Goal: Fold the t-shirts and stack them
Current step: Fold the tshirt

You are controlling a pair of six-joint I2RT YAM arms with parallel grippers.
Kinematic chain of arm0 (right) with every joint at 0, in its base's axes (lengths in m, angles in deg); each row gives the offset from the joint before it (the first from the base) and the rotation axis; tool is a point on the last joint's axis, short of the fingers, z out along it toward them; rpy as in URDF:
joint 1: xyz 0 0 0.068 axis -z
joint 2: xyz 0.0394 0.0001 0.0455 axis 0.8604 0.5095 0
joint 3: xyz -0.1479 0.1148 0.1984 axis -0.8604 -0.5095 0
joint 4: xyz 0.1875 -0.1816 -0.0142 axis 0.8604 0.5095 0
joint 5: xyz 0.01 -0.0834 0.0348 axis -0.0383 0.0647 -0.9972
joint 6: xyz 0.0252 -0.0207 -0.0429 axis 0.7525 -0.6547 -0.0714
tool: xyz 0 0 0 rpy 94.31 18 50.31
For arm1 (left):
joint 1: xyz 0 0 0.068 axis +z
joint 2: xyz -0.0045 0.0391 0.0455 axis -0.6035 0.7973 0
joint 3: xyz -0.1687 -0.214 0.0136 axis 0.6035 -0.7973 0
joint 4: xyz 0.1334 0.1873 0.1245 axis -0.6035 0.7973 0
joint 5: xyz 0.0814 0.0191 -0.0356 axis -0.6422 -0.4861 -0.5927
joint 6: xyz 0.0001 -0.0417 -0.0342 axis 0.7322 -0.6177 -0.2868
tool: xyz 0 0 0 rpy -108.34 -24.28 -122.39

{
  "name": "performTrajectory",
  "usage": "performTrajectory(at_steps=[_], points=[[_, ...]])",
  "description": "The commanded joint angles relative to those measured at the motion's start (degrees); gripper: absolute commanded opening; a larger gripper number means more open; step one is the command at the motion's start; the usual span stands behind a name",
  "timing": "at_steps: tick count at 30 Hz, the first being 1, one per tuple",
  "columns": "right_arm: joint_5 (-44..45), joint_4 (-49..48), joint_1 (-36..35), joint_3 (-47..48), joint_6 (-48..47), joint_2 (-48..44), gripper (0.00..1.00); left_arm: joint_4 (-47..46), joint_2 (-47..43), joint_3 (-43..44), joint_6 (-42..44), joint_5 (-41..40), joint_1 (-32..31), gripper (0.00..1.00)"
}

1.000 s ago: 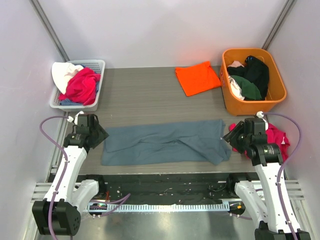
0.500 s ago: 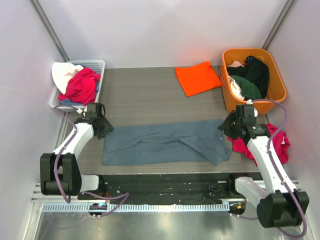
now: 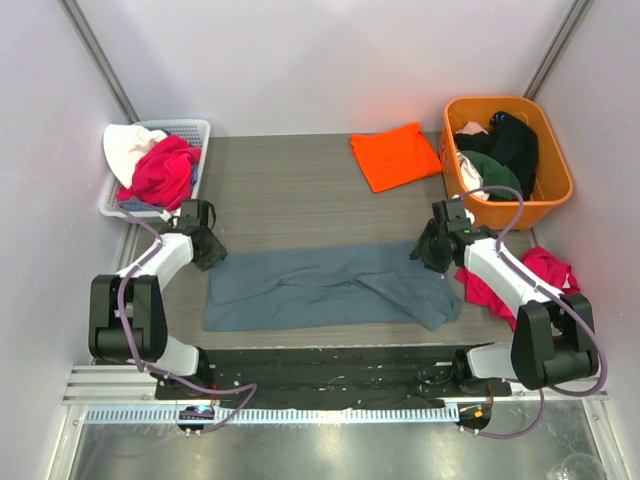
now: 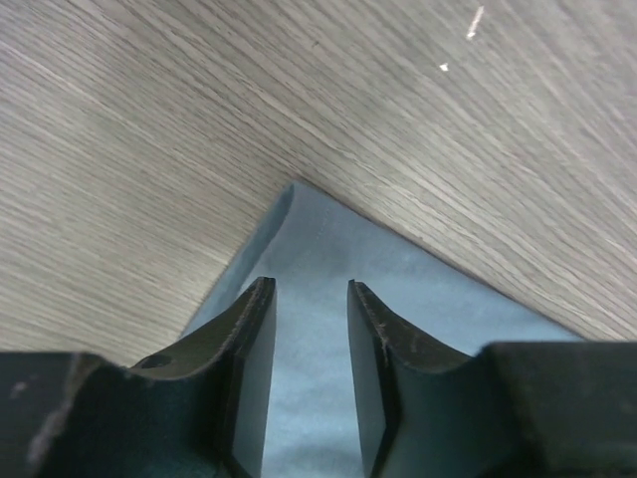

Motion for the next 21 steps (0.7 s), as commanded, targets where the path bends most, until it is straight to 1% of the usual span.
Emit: performTrajectory(at_steps=[1,12,15,16,21], points=[[2.27,-5.11,-1.3,2.46,0.68,2.27,0.49,-2.72,2.3,1.78,1.2,-1.2,0.31,0.37],[2.79,-8.89,-1.47,1.75,-0.29,10.26,0.5,-3.34,8.28,4.94,2.78,-2.43,0.31,0.31],[2.36,-9.68,-1.39,1.32,-0.02,12.2,0.5,-3.16,8.89,5.82,3.48,-2.96,0.31,0.24],[2.18,-9.95,-1.47,1.14,0.06,12.64,0.5,-2.9,9.07,6.0,3.57,-3.31,0.31,0.2],[2.09,-10.74,-1.39,0.17,0.42,14.66,0.51,-2.2,9.77,7.49,4.45,-3.31,0.31,0.14]])
